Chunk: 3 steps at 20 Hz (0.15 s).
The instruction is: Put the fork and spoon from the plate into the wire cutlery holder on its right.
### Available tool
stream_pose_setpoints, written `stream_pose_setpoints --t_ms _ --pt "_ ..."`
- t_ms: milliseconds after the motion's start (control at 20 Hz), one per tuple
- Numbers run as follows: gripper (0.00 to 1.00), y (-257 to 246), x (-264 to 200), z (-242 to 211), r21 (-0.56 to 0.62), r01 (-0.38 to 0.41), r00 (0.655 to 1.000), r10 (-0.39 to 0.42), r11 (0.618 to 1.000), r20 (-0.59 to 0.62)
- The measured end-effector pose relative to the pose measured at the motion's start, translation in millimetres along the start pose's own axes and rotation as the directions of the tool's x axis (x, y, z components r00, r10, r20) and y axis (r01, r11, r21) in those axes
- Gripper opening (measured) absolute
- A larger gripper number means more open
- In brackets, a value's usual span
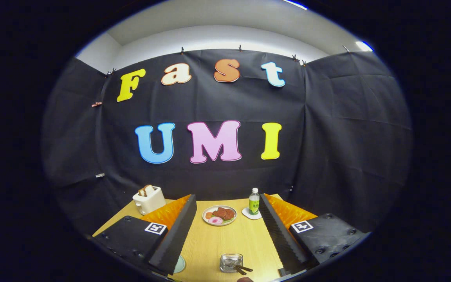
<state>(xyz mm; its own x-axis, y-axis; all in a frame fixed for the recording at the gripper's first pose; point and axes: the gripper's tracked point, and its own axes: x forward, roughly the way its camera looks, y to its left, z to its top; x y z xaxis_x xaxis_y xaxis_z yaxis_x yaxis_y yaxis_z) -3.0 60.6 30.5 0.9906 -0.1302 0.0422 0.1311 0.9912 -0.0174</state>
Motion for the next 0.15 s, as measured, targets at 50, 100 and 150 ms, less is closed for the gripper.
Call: stream_pose_setpoints --t_ms 50,100,150 --pt "0.99 -3.0 0.0 -2.2 0.005 0.006 1.0 -0.006 1.0 0.0" --pt "0.99 -4.5 1.2 -4.3 0.002 0.011 1.0 -0.011 1.0 -0.003" --pt "0.99 -3.9 1.0 -6.5 -0.004 0.009 1.0 -0.009 1.0 -0.005"
